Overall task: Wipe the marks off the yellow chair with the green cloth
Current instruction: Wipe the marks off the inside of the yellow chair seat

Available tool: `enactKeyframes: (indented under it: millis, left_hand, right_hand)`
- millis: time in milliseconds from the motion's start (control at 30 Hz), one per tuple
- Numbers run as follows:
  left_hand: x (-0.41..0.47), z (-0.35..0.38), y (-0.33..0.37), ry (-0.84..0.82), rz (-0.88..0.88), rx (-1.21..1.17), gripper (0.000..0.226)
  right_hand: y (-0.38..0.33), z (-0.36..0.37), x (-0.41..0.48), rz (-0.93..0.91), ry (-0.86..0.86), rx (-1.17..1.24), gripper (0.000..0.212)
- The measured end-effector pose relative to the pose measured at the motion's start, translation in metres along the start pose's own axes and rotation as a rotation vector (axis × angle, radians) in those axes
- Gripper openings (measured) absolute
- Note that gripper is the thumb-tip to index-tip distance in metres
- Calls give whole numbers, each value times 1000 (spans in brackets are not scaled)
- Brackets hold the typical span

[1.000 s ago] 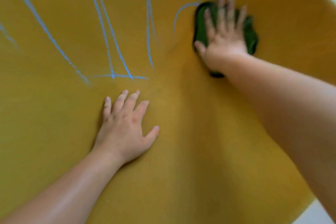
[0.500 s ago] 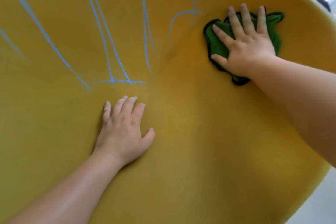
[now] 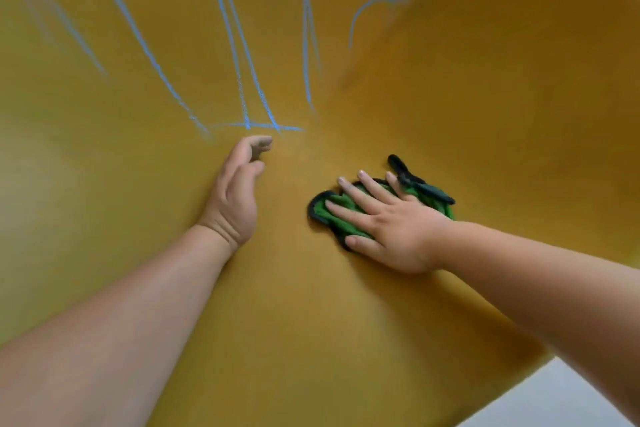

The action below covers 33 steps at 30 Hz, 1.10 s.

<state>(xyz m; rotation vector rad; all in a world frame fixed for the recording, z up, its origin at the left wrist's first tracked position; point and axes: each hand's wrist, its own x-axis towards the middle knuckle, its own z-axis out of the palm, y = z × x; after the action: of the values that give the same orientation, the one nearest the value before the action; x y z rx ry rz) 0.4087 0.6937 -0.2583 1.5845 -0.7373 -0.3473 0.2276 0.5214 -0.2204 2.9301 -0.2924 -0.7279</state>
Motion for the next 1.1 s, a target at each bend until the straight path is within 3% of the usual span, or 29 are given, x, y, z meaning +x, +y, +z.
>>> enactKeyframes:
  millis: [67,133,267,400,533,633,700,767,867,933,1033,1100]
  left_hand:
    - [-1,-9,13,32,-137,-202,56]
    - [-7,-18,27,62,-196,-248,48]
    - [-20,-39,43,191,-222,-193,43]
    - [-35,-54,52,199,-303,-174,51]
    - [-49,-66,56,105,-351,-41,50]
    - [-59,-73,48,40,-340,132,50]
    - [-64,-74,44,43,-330,81,50]
    - [-66,-71,42,60,-307,61,49]
    - [-57,-64,39,33,-243,81,50]
    - [-46,-62,33,32,-219,74,47]
    - [-28,-64,18,43,-191,102,42]
    - [-22,-69,9,106,-170,93,37]
  right_hand:
    - [32,-6,-10,183,18,-44,67]
    - [56,-15,-4,358,60,-86,71]
    - [35,-13,32,444,144,-12,70]
    - [-46,-13,64,263,157,172,65]
    - [-128,-11,43,-75,96,179,60]
    - [-146,0,-14,-371,33,123,57]
    - [-125,7,-41,-403,-16,91,58]
    - [-75,5,-38,-209,-3,-9,64]
    - [18,-16,-7,273,72,-175,83]
    - [55,-29,16,464,129,-190,87]
    - [50,-36,63,538,240,-42,85]
    - [20,-38,100,492,326,73,84]
